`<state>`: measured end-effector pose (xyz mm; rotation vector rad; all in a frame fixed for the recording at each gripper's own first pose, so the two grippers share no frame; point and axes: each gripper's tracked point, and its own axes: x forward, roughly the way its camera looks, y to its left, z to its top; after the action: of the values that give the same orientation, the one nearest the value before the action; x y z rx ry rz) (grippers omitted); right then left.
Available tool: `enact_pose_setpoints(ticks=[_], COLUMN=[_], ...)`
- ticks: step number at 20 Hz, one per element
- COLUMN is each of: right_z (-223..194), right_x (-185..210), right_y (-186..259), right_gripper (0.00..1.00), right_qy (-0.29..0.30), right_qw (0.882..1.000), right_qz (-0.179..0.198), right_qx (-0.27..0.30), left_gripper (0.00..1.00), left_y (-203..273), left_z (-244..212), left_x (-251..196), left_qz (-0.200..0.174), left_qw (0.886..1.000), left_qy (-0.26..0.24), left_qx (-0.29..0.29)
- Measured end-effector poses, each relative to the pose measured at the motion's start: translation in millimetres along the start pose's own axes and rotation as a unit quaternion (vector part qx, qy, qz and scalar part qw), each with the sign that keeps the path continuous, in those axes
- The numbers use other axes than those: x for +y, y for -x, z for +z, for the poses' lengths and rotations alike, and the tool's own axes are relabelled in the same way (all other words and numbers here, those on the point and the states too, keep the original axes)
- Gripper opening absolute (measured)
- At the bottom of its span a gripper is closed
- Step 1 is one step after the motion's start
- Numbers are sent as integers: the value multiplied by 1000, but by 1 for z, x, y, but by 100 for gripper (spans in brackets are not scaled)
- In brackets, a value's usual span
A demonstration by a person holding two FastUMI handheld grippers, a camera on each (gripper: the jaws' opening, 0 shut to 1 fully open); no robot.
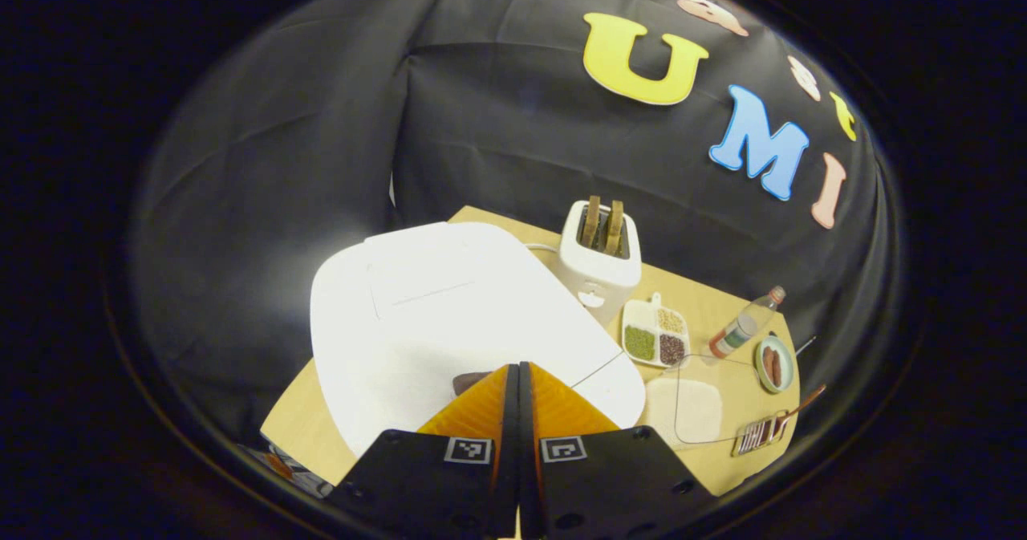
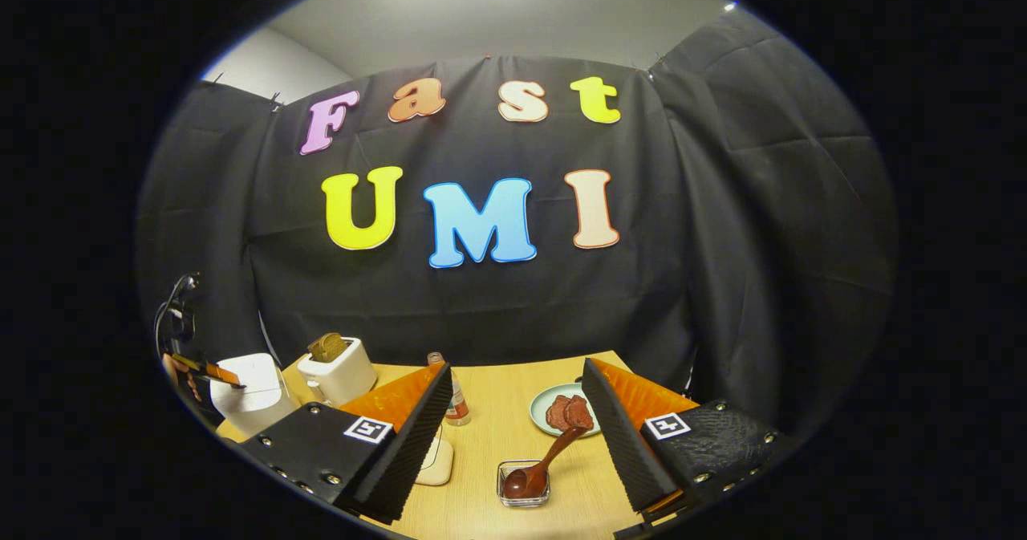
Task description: Close the left gripper, press the button to open the rice cooker; take a wooden spoon from the chopstick holder with the right hand, scoop a spoonful of rice and pour it into the rice cooker, then put the wooden spoon back into the chopstick holder.
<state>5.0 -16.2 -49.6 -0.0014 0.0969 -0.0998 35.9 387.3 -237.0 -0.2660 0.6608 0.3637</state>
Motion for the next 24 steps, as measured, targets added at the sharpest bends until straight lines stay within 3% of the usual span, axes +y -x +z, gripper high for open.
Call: enact_pose_setpoints(ticks=[7,14,17,19,20,21,22,24], right_z=[-14,-10,-11,-13,-14,-16,-18,-20], right_x=[6,-2,-9,-15,-18,-23,-25,-28], right_y=[4,4,2,-1,-3,-6,-8,-11], right_gripper=[98,98,98,98,98,98,98,98], right_qy=[2,8,2,3,4,4,2,-1], right_qw=[1000,1000,1000,1000,1000,1000,1000,1000], right_qz=[13,17,14,12,9,5,3,5], right_qx=[15,12,11,11,11,14,18,22], left_gripper=[9,9,5,31,55,61,75,77], left_y=[-1,72,119,144,162,176,184,200], left_z=[0,82,109,112,108,99,90,70], left_x=[2,6,-13,-45,-65,-83,-99,-140], left_qz=[26,64,45,6,-16,-28,-38,-60], left_qw=[999,987,979,971,965,960,957,950], left_qy=[-30,-8,-4,2,1,-6,-13,-33], left_qx=[7,-147,-200,-241,-262,-278,-289,-306])
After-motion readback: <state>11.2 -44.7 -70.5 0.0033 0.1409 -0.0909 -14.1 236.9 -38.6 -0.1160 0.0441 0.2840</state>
